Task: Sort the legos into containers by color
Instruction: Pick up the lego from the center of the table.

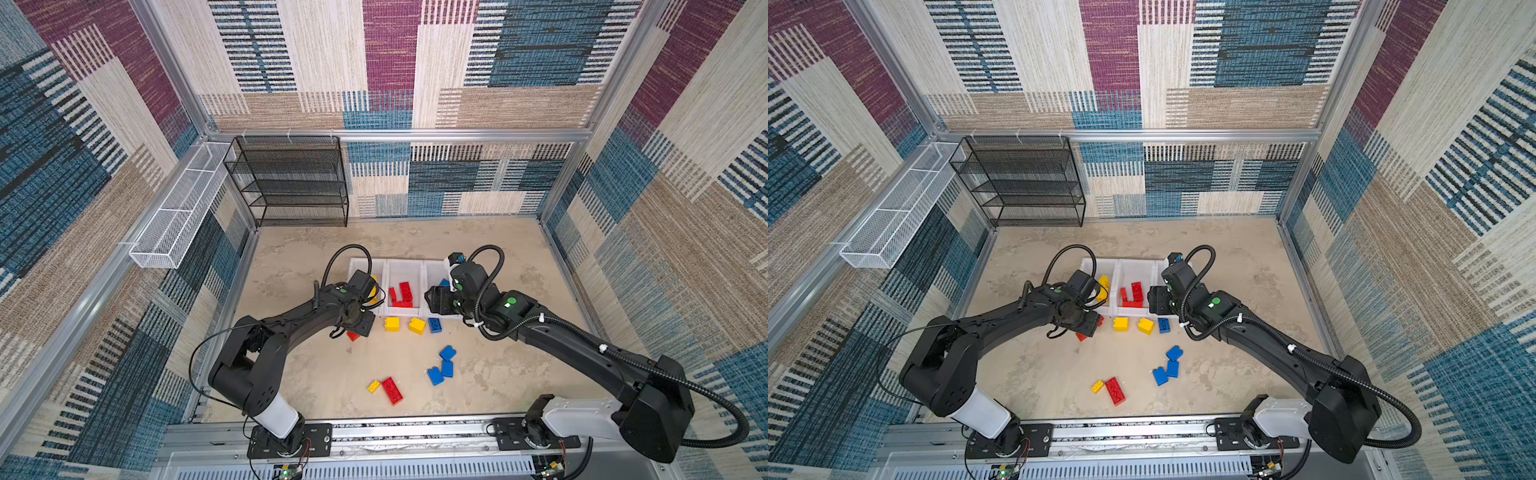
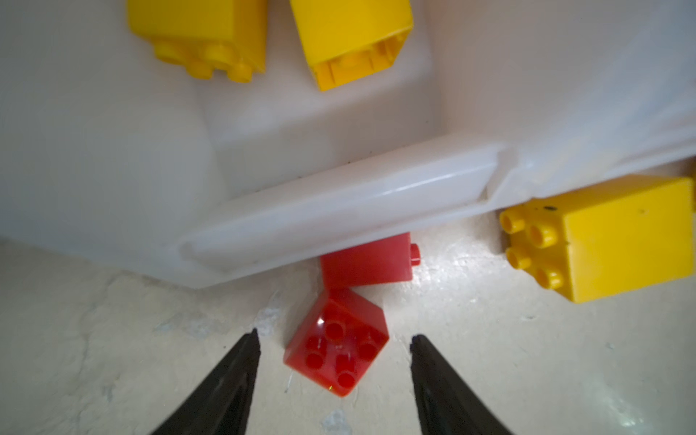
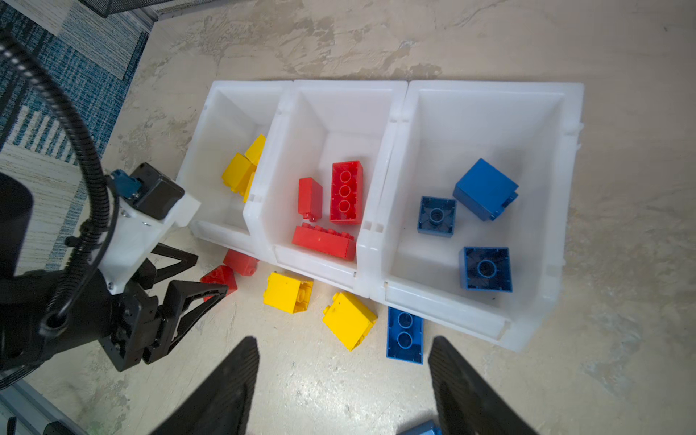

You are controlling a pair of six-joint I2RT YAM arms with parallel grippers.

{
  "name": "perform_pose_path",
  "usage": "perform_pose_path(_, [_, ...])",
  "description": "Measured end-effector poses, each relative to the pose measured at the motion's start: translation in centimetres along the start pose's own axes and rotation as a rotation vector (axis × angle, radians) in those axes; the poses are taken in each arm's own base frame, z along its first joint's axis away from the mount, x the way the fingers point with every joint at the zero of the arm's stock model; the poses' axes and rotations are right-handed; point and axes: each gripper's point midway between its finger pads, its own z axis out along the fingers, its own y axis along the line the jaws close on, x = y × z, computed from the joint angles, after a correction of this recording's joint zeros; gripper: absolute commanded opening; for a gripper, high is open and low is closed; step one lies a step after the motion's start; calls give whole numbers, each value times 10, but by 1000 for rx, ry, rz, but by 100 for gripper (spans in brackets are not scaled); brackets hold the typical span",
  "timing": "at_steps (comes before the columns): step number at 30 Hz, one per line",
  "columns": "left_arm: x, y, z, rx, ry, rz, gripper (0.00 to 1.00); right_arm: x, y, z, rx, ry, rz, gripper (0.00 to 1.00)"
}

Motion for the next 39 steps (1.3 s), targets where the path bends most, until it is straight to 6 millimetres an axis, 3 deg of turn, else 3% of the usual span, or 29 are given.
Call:
perform_pose_path(17, [6, -15, 8, 83, 70, -3, 54, -1, -5, -10, 9, -31, 32, 73])
perform_pose_path(26, [18, -25, 13, 108, 100, -16, 45, -3, -6, -12, 11, -42, 43, 73])
perform_pose_path(30, [20, -26, 14, 107, 105, -20, 36, 0, -9, -11, 18, -36, 45, 73])
perform_pose_path(39, [22, -38, 6, 100, 76, 18, 32, -4, -9, -19, 13, -57, 50, 73])
